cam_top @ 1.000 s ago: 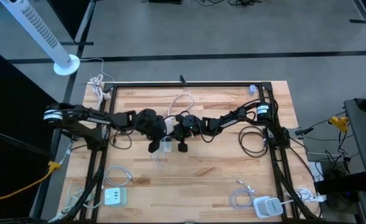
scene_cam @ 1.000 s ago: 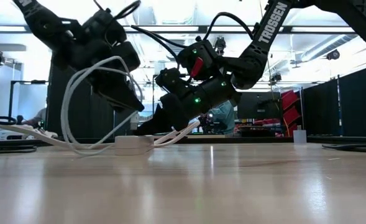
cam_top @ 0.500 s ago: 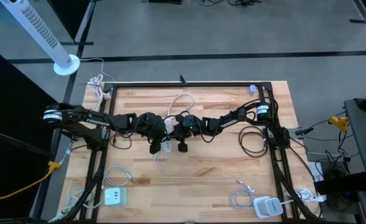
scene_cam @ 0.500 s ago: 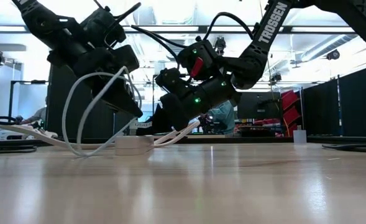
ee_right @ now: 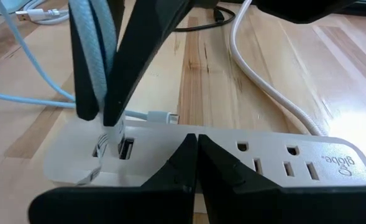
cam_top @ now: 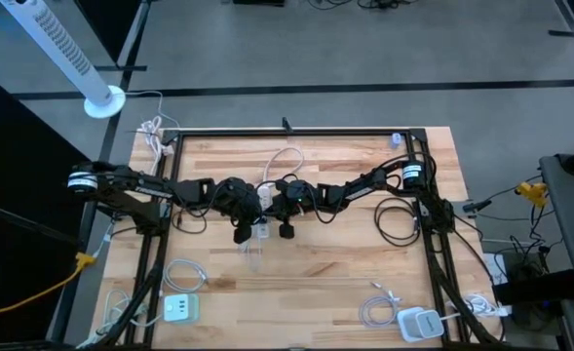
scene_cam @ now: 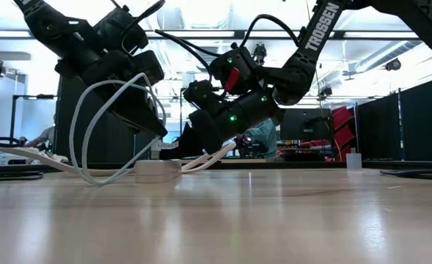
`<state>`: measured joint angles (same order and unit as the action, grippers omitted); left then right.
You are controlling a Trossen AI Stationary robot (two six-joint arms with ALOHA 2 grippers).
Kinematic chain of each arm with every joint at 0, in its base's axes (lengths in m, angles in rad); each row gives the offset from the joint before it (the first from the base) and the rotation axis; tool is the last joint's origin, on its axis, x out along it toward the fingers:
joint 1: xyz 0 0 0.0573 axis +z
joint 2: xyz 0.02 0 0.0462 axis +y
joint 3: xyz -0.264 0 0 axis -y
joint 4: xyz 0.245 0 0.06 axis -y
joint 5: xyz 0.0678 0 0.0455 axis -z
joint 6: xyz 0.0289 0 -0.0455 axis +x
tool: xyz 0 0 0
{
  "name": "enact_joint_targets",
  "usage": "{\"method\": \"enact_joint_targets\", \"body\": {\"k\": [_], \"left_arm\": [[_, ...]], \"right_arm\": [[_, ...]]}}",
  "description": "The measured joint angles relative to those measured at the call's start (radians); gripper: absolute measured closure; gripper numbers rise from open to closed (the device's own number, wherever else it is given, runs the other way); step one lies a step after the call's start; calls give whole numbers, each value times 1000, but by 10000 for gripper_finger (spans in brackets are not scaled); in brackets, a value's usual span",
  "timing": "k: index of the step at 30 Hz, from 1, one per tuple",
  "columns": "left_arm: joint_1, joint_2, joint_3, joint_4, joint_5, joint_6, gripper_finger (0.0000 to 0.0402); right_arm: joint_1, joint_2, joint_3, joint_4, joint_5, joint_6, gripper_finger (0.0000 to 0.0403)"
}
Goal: Insert USB
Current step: Insert the blue charger cable into the top white outlet extension
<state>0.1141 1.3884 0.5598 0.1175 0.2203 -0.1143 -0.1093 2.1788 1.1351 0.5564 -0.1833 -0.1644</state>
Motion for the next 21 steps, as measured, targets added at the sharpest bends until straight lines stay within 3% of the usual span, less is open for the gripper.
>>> {"method": "enact_joint_targets", "body": {"k": [21], "left_arm": [[0, 1, -22, 39, -28, 1, 401]], "right_arm": [[0, 0, 0, 0, 0, -1, 403]]}}
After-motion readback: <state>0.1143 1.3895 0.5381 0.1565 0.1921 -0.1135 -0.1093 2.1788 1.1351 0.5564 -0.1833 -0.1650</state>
